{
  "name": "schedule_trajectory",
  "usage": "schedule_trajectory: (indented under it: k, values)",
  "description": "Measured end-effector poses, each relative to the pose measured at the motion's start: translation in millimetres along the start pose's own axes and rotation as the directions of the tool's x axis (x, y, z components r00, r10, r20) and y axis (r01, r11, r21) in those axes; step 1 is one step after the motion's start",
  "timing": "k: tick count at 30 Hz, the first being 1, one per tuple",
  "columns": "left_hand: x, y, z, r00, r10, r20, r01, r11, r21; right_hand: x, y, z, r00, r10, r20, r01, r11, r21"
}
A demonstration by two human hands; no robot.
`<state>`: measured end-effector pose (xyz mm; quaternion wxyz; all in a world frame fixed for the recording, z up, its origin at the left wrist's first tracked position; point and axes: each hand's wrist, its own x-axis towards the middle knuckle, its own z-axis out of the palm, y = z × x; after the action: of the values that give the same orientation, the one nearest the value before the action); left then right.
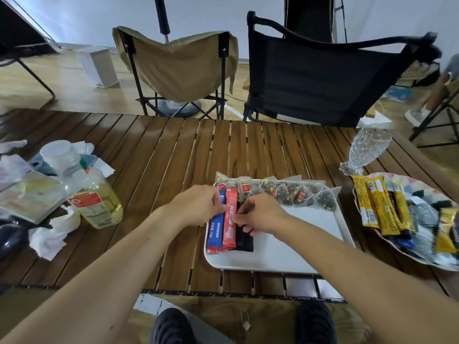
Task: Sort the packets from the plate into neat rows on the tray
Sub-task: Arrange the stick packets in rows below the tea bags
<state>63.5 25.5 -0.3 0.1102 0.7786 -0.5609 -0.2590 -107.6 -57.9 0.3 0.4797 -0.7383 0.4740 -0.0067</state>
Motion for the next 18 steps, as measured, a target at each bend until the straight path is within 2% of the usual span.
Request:
schedule_trajectory:
  k: [6,12,18]
  values:
    - [0.8,0.1,0.5,1.0,-0.005,0.012,0.005,1.0,0.014,0.2,0.0,-0.1,1.0,-0.02,0.009,0.021,0.999,-0.05]
    - [-0.1,0.4,-5.6,0.996,0.002,-0.09,-0.004,1.0,-0.019,-6.8,-1.6,-12.5,0.999,-0.029,0.017,0.029,1.0,-0.009]
    - [1.1,18.3,-2.1,0.994,0.038,-0.106,-0.033,0.998,0.048,-18.3,10.8,-34.2,0.999,-0.05,-0.009,0.049,0.995,-0.087]
